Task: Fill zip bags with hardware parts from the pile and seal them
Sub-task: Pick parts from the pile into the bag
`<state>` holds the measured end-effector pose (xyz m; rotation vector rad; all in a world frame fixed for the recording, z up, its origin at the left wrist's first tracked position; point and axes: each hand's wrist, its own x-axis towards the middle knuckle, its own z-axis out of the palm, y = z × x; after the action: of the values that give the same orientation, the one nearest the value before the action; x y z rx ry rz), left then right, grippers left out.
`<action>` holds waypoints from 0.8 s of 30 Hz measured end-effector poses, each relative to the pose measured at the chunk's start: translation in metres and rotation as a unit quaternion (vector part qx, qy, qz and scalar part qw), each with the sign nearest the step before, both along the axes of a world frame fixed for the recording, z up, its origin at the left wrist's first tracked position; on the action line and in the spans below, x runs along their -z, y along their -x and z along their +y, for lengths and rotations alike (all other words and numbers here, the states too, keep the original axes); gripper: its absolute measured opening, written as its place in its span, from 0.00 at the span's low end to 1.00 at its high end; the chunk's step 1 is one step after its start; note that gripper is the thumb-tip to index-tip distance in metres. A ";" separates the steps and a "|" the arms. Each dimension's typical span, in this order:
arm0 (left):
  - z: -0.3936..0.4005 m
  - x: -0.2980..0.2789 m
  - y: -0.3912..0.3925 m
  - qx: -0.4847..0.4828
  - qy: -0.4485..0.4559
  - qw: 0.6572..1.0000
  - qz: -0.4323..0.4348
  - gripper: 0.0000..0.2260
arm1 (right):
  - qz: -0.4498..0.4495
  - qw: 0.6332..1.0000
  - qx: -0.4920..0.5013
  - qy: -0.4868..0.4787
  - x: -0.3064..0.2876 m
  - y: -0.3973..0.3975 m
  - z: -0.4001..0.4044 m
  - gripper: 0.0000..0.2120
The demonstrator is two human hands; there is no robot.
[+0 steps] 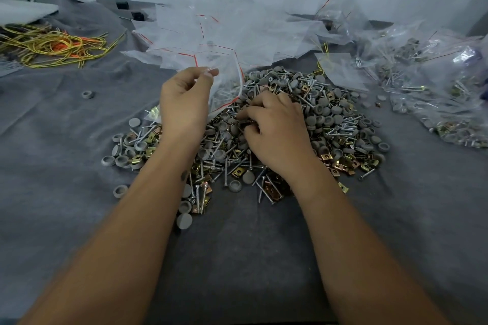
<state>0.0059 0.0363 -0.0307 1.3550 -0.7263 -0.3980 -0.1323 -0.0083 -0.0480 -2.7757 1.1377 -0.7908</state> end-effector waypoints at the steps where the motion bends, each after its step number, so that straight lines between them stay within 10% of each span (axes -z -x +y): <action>1: 0.000 0.000 0.000 -0.001 -0.002 1.000 -0.002 0.09 | 0.005 1.000 0.003 0.003 0.000 0.001 -0.001 0.15; 13: 0.000 0.000 0.003 0.010 -0.034 0.999 -0.021 0.10 | -0.046 0.997 0.055 0.030 -0.003 0.009 -0.007 0.03; 19: 0.001 0.002 0.002 0.005 -0.054 0.998 -0.029 0.08 | -0.236 0.971 0.029 -0.017 -0.011 0.012 -0.006 0.03; 24: -0.001 0.004 0.003 0.009 -0.068 0.997 -0.039 0.06 | -0.063 0.997 0.024 -0.023 -0.007 0.013 -0.007 0.11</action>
<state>0.0029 0.0356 -0.0350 1.5010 -0.7882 -0.4165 -0.1449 -0.0149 -0.0409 -2.6287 1.1894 -0.9162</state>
